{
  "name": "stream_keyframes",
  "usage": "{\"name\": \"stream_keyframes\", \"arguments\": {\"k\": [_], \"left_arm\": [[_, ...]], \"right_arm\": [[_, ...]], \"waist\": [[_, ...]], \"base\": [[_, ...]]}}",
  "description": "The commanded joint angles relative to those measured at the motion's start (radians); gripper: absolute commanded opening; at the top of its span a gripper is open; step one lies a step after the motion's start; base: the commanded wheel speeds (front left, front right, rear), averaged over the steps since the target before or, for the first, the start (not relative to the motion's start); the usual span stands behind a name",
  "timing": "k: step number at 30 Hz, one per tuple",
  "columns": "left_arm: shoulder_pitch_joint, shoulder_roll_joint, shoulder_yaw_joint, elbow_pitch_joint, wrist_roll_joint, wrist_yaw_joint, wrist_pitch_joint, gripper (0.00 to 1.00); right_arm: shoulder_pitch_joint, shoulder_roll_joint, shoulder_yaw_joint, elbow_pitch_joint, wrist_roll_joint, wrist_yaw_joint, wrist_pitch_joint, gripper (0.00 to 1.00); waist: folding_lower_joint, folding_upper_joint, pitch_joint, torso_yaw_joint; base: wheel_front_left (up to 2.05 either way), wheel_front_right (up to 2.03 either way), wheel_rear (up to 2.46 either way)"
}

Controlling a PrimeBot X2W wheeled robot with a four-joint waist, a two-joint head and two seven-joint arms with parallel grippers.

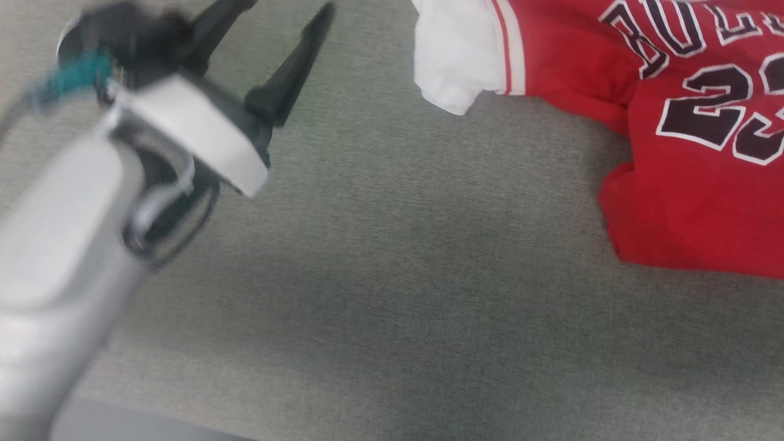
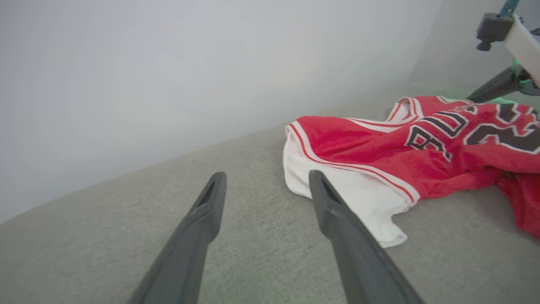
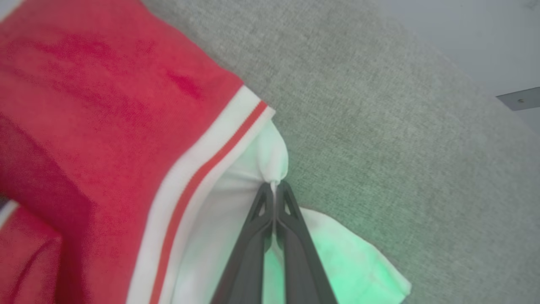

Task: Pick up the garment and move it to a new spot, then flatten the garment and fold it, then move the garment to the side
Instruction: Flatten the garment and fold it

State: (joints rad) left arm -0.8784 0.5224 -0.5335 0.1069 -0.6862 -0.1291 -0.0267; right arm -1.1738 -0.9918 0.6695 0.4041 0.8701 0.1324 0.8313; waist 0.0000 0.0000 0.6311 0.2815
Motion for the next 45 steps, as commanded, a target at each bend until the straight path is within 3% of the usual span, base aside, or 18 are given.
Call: {"name": "stream_keyframes", "arguments": {"k": [1,6,11,16,20,21,22,23,24,25,29,34,39,45], "left_arm": [[-0.029,0.004,-0.012,0.009,-0.019,-0.001,0.013,1.00],[-0.295,0.051,-0.192,0.115,-0.297,-0.001,0.264,1.00],[-0.499,0.017,-0.317,0.234,-0.477,-0.002,0.444,1.00],[-0.620,-0.021,-0.390,0.346,-0.594,-0.002,0.558,1.00],[-0.674,-0.022,-0.472,0.426,-0.588,-0.002,0.620,1.00],[-0.677,-0.027,-0.486,0.443,-0.604,-0.002,0.631,0.98],[-0.680,-0.034,-0.497,0.456,-0.613,-0.002,0.635,0.76],[-0.685,-0.036,-0.509,0.460,-0.620,-0.002,0.632,0.46],[-0.682,-0.039,-0.514,0.463,-0.639,-0.002,0.624,0.07],[-0.684,-0.039,-0.519,0.463,-0.650,-0.002,0.617,0.00],[-0.698,-0.021,-0.518,0.458,-0.670,-0.002,0.536,0.00],[-0.700,0.009,-0.527,0.457,-0.690,-0.002,0.402,0.00],[-0.741,0.031,-0.520,0.503,-0.667,-0.002,0.287,0.00],[-0.859,0.003,-0.479,0.675,-0.599,-0.001,0.034,0.00]], "right_arm": [[0.015,0.006,0.017,0.025,-0.006,-0.003,0.004,0.00],[-0.030,0.009,0.048,0.017,-0.002,-0.004,0.006,0.00],[-0.074,0.019,0.080,0.002,0.006,-0.004,0.007,0.00],[-0.116,0.049,0.125,-0.009,0.013,-0.004,-0.001,0.00],[-0.141,0.076,0.169,-0.009,0.019,-0.004,-0.016,0.00],[-0.148,0.083,0.179,-0.007,0.021,-0.004,-0.021,0.00],[-0.154,0.087,0.188,-0.005,0.024,-0.004,-0.027,0.00],[-0.161,0.092,0.199,-0.004,0.027,-0.004,-0.032,0.00],[-0.165,0.095,0.210,-0.005,0.029,-0.004,-0.043,0.00],[-0.171,0.100,0.216,-0.004,0.031,-0.004,-0.055,0.00],[-0.193,0.104,0.229,-0.007,0.046,-0.002,-0.132,0.00],[-0.229,0.090,0.184,0.007,0.070,-0.003,-0.314,0.00],[-0.279,0.113,0.147,0.071,0.016,-0.002,-0.451,0.00],[-0.420,0.250,0.013,0.322,-0.145,-0.003,-0.715,0.00]], "waist": [[0.0000,0.0000,0.015,-0.014],[0.0000,0.0000,0.055,-0.035],[0.0000,0.0000,0.101,-0.062],[0.0000,0.0000,0.140,-0.100],[0.0000,0.0000,0.157,-0.124],[0.0000,0.0000,0.159,-0.130],[0.0000,0.0000,0.160,-0.134],[0.0000,0.0000,0.162,-0.139],[0.0000,0.0000,0.162,-0.142],[0.0000,0.0000,0.160,-0.146],[0.0000,0.0000,0.136,-0.154],[0.0000,0.0000,0.073,-0.166],[0.0000,0.0000,0.039,-0.188],[0.0000,0.0000,-0.021,-0.225]], "base": [[0.00,0.00,0.00],[0.00,0.00,0.00],[0.00,0.00,0.00],[0.00,0.00,0.00],[0.00,0.00,0.00],[0.00,0.00,0.00],[0.00,0.00,0.00],[0.00,0.00,0.00],[0.00,0.00,0.00],[0.00,0.00,0.00],[0.00,0.00,0.00],[0.00,0.00,0.00],[0.00,0.00,0.00],[0.00,0.00,0.00]]}}
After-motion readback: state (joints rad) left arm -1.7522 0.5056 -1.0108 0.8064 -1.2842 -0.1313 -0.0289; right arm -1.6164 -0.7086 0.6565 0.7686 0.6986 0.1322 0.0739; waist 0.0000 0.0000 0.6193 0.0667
